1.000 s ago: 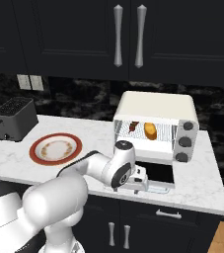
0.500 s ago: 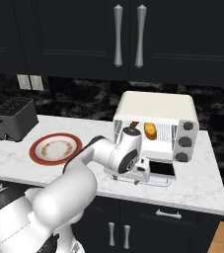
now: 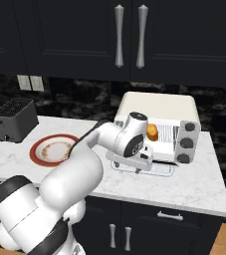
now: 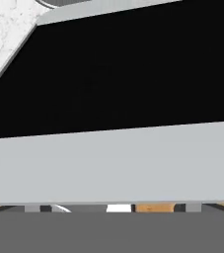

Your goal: Pick up the kebab skewer and baguette bread, and place them inside the toaster oven. Close the toaster oven door and start by setting the timer.

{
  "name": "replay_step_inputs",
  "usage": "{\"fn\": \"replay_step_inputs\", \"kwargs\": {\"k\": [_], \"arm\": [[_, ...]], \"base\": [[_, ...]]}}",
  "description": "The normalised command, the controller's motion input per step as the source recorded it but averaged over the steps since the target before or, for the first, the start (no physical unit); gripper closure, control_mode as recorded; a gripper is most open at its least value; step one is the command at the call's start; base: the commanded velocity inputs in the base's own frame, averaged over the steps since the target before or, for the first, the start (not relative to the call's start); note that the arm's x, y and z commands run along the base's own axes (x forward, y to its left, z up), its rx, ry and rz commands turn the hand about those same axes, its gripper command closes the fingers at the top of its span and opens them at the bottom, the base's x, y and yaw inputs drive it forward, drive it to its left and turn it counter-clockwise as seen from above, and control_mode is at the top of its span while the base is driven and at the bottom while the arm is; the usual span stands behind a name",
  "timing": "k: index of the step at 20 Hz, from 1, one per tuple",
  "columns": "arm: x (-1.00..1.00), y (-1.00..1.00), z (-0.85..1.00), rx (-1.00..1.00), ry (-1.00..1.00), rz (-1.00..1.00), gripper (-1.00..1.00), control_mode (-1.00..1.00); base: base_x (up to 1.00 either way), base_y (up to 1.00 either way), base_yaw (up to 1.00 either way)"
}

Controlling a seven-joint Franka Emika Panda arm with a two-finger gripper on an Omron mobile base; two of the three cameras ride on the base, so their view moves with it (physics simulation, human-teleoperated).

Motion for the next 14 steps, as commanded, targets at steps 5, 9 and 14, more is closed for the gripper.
{"fn": "replay_step_inputs", "kwargs": {"k": [5,9,14], "arm": [[0.45,0.21,0.03,0.00,-0.17,-0.11,-1.00,-1.00],[0.65,0.15,0.21,0.00,-0.24,-0.12,-1.00,-1.00],[0.65,0.12,0.25,0.00,-0.24,-0.11,-1.00,-1.00]], "base": [[0.00,0.00,0.00],[0.00,0.00,0.00],[0.00,0.00,0.00]]}}
